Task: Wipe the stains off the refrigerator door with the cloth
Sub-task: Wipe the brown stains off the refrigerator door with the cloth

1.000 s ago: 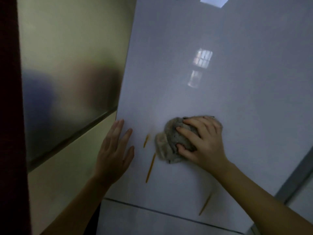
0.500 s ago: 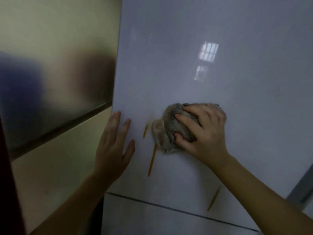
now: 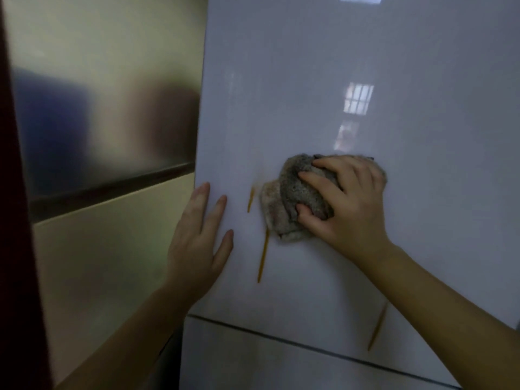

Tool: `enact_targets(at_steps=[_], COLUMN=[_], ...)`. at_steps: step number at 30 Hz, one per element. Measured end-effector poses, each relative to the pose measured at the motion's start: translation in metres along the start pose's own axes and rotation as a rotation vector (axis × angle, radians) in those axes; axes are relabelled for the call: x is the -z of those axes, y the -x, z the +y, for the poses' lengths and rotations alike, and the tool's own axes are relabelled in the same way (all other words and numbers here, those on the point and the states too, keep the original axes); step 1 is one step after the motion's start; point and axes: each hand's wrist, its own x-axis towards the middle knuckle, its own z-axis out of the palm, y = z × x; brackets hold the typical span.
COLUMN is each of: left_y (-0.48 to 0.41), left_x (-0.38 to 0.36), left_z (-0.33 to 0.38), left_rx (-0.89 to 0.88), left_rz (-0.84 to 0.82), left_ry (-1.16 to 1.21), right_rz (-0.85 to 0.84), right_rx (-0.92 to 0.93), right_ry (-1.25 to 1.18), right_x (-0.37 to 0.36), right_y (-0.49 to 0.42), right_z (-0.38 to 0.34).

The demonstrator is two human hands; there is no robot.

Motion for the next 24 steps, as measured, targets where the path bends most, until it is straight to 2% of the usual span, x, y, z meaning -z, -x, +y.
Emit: enact_targets(at_steps=[8,17,24], left_y=[0.068,0.083,0.085], left_x=[-0.024,-0.046,-0.056], left_z=[-0.014,-0.024,-0.031], left_rx=[-0.067,-0.117,-0.126], left_rz=[0.059,0.112,0.097], left_ry=[-0.003,0.046,0.042], right_rz=[0.023,-0.010,0.154], right_rx=[-0.045,0.078,-0.190], right_ry=[0.020,0.092,0.055], right_x=[-0.009,-0.013,-0.047], right_y=[0.036,0.048,-0.034], right_z=[-0.024,-0.024,-0.064])
